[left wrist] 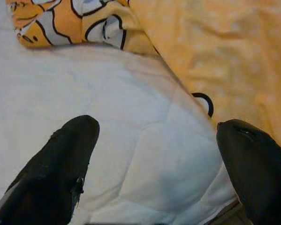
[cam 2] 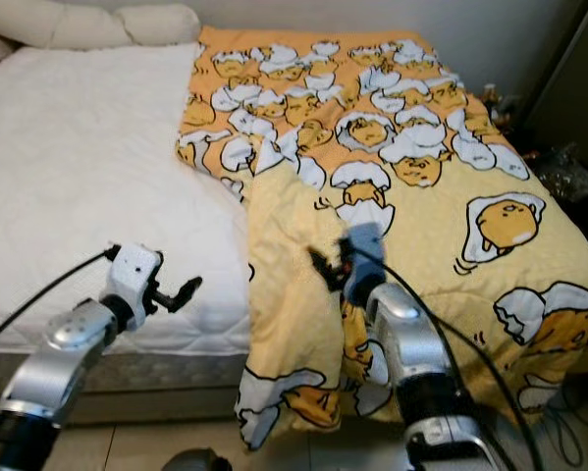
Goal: Clean up the room
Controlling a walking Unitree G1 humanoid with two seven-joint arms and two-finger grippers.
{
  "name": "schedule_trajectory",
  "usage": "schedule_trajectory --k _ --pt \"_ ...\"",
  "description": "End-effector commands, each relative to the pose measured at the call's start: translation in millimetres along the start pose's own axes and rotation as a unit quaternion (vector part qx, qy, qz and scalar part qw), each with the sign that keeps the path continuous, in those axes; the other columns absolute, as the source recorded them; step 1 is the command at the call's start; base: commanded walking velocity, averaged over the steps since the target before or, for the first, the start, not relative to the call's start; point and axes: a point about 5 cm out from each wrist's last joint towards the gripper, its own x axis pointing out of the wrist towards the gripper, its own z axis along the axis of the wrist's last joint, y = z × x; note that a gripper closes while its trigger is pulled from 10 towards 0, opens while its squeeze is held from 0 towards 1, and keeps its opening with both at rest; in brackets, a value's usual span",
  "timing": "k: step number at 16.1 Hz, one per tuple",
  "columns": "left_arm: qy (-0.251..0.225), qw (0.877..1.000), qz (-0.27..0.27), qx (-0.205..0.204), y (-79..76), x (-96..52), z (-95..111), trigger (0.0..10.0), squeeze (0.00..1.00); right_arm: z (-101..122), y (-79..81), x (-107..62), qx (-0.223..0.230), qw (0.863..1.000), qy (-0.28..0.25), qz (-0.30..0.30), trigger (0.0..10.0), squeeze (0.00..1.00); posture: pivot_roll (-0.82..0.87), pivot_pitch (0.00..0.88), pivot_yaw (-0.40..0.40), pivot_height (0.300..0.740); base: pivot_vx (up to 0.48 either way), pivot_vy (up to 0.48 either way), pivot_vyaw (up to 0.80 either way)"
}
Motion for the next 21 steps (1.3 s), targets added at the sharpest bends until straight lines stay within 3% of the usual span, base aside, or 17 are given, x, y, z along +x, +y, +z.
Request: schedule_trajectory --k 1,3,5,9,10,12,13,15,21 --pt "-0.003 1.000 0.023 -0.003 4.9 -0.7 0 10.0 0.00 -1 -5.8 0.1 -0.001 0.998 -0.010 -0.058 10.0 1.00 0.11 0.000 0.008 0.740 0.000 0.000 0.00" --pt "-0.014 0.999 0.034 -0.005 3.4 -0.9 1 10.0 0.00 -10 8.2 1.6 0.055 0.994 -0.032 -0.094 10.0 0.00 0.11 0.000 0.000 0.740 0.000 0.375 0.00" --pt "-0.026 0.999 0.047 -0.008 3.7 1.1 5 10.0 0.00 -12 16.0 1.0 0.037 0.993 -0.040 -0.103 10.0 0.00 0.10 0.000 0.001 0.740 0.000 0.377 0.00" --pt "-0.031 0.998 0.050 -0.011 3.5 4.6 9 10.0 0.00 -15 5.4 -3.4 0.028 0.985 -0.047 -0.162 10.0 0.00 0.10 0.000 0.000 0.740 0.000 0.377 0.00" --pt "-0.033 0.998 0.051 -0.011 3.7 5.2 9 10.0 0.00 -14 7.2 -3.3 0.026 0.988 -0.050 -0.142 10.0 0.00 0.10 0.000 0.000 0.740 0.000 0.379 0.00" --pt "-0.035 0.998 0.054 -0.012 4.4 6.3 10 10.0 0.00 -8 4.5 -3.0 0.008 0.984 -0.061 -0.168 10.0 0.00 0.10 0.000 -0.002 0.740 0.000 0.375 0.00" --pt "-0.035 0.998 0.055 -0.013 4.2 6.8 10 10.0 0.00 -7 8.1 -2.3 0.020 0.988 -0.063 -0.140 10.0 0.00 0.09 0.000 -0.004 0.740 0.000 0.375 0.00" --pt "-0.036 0.998 0.054 -0.014 3.7 7.6 11 10.0 0.00 -7 5.1 -3.5 0.011 0.984 -0.068 -0.163 10.0 0.00 0.09 0.000 -0.004 0.740 0.000 0.377 0.00" --pt "-0.040 0.998 0.053 -0.011 2.1 9.6 11 10.0 0.00 -13 0.6 -7.1 0.039 0.983 -0.058 -0.168 10.0 0.00 0.09 0.000 -0.012 0.740 0.000 0.284 0.00"
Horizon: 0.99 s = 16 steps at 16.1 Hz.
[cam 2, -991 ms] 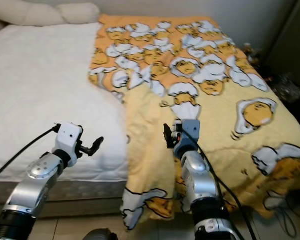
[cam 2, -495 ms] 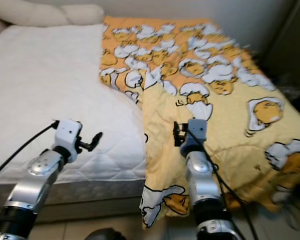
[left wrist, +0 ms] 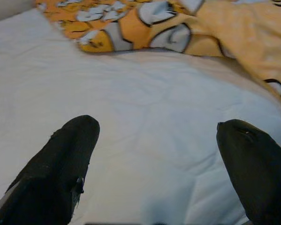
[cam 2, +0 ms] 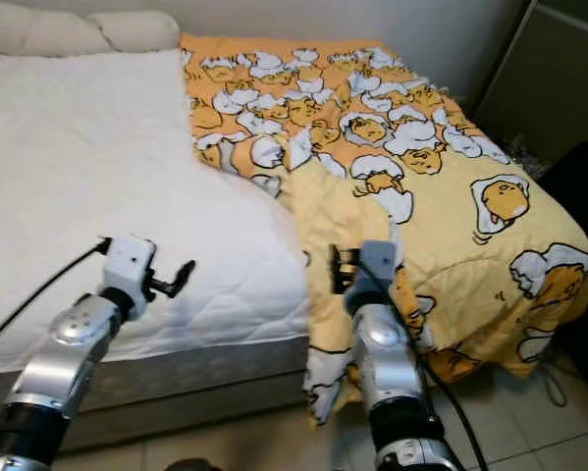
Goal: Clean up the room
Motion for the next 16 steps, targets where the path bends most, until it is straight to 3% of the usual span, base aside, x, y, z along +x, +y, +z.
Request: schedule_trajectory --k 1,2,3,4,5,8,9,16 --pt "-0.008 1.000 -0.007 0.002 -6.4 2.9 4 10.0 0.00 5 -10.2 1.1 0.011 1.000 -0.006 -0.007 10.0 0.70 0.09 0.000 -0.013 0.740 0.000 0.000 0.00" --pt "-0.008 1.000 -0.006 0.000 -6.6 3.0 3 10.0 0.00 6 -10.0 0.9 0.015 1.000 -0.007 -0.005 10.0 0.70 0.09 0.000 -0.013 0.740 0.000 0.000 0.00" --pt "-0.005 1.000 -0.006 -0.014 -7.4 3.1 2 10.0 0.00 6 -9.6 0.5 0.020 1.000 -0.007 0.003 10.0 1.00 0.09 0.000 -0.017 0.740 0.000 0.000 0.00" --pt "-0.010 0.999 -0.011 -0.041 -8.4 2.8 3 10.0 0.71 6 -9.9 -0.4 0.001 1.000 -0.012 0.005 10.0 1.00 0.09 0.000 -0.019 0.740 0.000 0.000 0.00" --pt "-0.014 0.998 -0.017 -0.051 -9.3 2.6 4 10.0 1.00 8 -9.9 -0.9 -0.036 0.999 -0.023 0.009 10.0 1.00 0.09 0.000 -0.019 0.740 0.000 0.000 0.00" --pt "-0.011 1.000 -0.002 -0.020 -7.5 4.4 4 10.0 1.00 8 -6.9 -1.2 -0.021 0.999 -0.022 0.024 10.0 1.00 0.09 0.000 -0.018 0.740 0.000 0.000 0.00" --pt "-0.018 1.000 0.005 -0.020 -5.9 4.6 6 10.0 0.84 7 -6.5 -1.4 -0.017 0.999 -0.021 0.027 10.0 1.00 0.09 0.000 -0.020 0.740 0.000 0.000 0.00" --pt "-0.028 0.999 0.012 -0.037 -5.8 4.4 5 10.0 0.84 5 -1.1 -2.4 -0.018 0.999 -0.011 0.049 10.0 1.00 0.09 0.000 -0.031 0.740 0.077 0.000 0.00"
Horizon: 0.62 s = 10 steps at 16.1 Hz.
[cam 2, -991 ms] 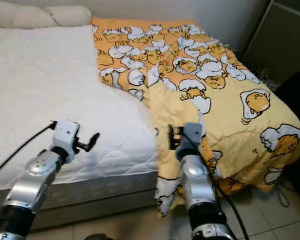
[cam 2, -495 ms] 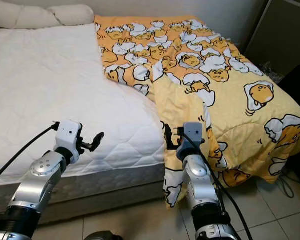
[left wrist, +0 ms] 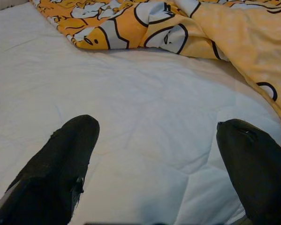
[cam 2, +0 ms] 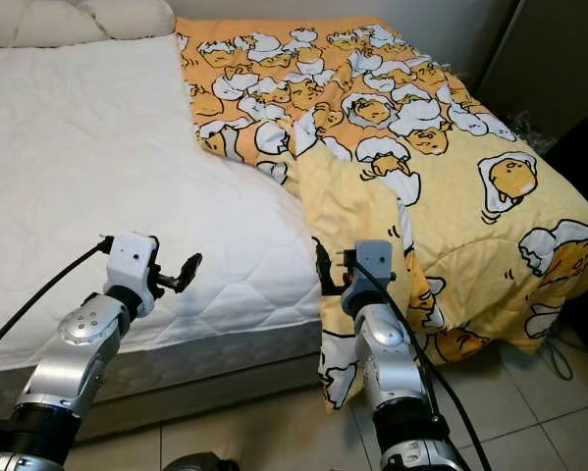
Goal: Clean up the room
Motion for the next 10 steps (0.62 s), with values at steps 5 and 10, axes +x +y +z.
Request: schedule_trajectory --k 5,10 --pt "-0.001 1.000 0.007 -0.007 1.1 0.5 0.5 10.0 0.84 2.4 -1.9 0.0 -0.026 1.000 0.003 0.006 10.0 1.00 0.09 0.000 -0.036 0.740 0.297 0.000 0.48" --pt "-0.001 1.000 0.007 -0.006 0.6 0.9 0.3 10.0 0.84 0.2 -5.1 0.0 -0.022 1.000 0.009 -0.009 10.0 1.00 0.09 0.000 -0.038 0.740 0.299 0.000 0.16"
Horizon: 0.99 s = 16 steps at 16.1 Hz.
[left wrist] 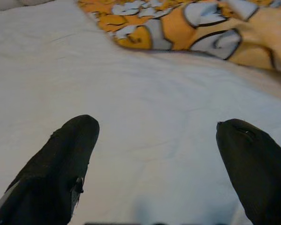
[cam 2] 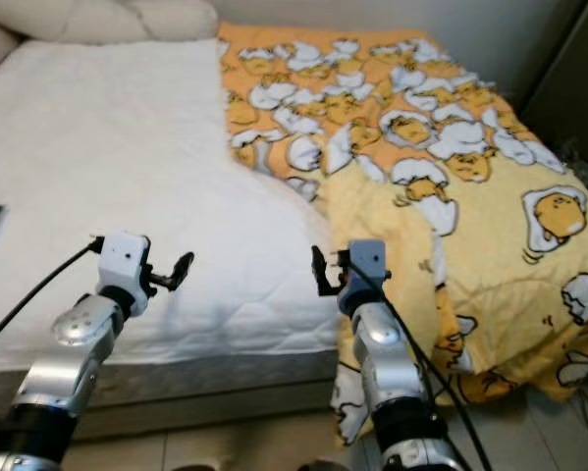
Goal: Clean up the room
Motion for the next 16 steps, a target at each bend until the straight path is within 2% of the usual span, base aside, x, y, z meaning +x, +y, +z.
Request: schedule_trajectory --k 1,2,5,7,9,10,11,12,13,16 --pt "-0.002 1.000 0.000 0.004 0.9 0.8 2 10.0 0.84 2 -2.7 0.9 -0.002 1.000 0.001 -0.008 10.0 0.92 0.09 0.000 -0.040 0.740 0.300 0.000 0.00" --pt "-0.001 1.000 -0.001 0.006 0.9 0.9 2 10.0 0.84 1 -3.1 1.0 -0.006 1.000 0.005 -0.011 10.0 0.00 0.09 0.000 -0.040 0.740 0.307 0.000 0.00" --pt "0.002 1.000 -0.008 0.013 -0.1 0.6 0 10.0 0.80 -4 -8.4 1.4 -0.029 0.999 0.025 -0.030 10.0 0.00 0.09 0.000 -0.042 0.740 0.188 0.000 0.00" --pt "0.007 1.000 -0.018 0.022 -1.8 0.0 -1 10.0 0.60 -5 -13.6 2.1 -0.033 0.998 0.036 -0.041 10.0 0.00 0.09 0.000 -0.043 0.740 0.000 0.000 0.00" --pt "0.008 0.999 -0.020 0.025 -2.2 -0.1 -1 10.0 0.52 -5 -14.6 2.5 -0.034 0.998 0.038 -0.042 10.0 0.00 0.09 0.000 -0.042 0.740 0.000 0.000 0.00" --pt "0.009 0.999 -0.028 0.028 -3.0 0.2 0 10.0 0.43 -6 -16.0 3.6 -0.039 0.997 0.042 -0.043 10.0 0.00 0.09 0.000 -0.040 0.740 0.000 0.000 0.00" --pt "0.009 0.999 -0.033 0.030 -3.4 0.3 0 10.0 0.42 -6 -16.6 4.2 -0.041 0.997 0.045 -0.043 10.0 0.00 0.09 0.000 -0.040 0.740 0.000 0.000 0.00" --pt "0.009 0.998 -0.048 0.036 -4.6 0.4 1 10.0 0.35 -8 -17.9 6.1 -0.020 0.998 0.055 -0.028 10.0 1.00 0.09 0.000 -0.039 0.740 0.000 0.000 0.00" --pt "0.008 0.997 -0.073 0.039 -7.6 -0.4 3 10.0 0.32 -8 -22.9 10.0 -0.006 0.998 0.065 -0.027 10.0 1.00 0.09 0.000 -0.040 0.740 0.000 0.000 0.00" --pt "0.012 0.990 -0.126 0.058 -13.2 -4.5 6 10.0 0.31 -8 -32.4 19.0 -0.044 0.994 0.098 -0.024 10.0 1.00 0.10 0.000 -0.038 0.740 0.000 0.000 0.00"
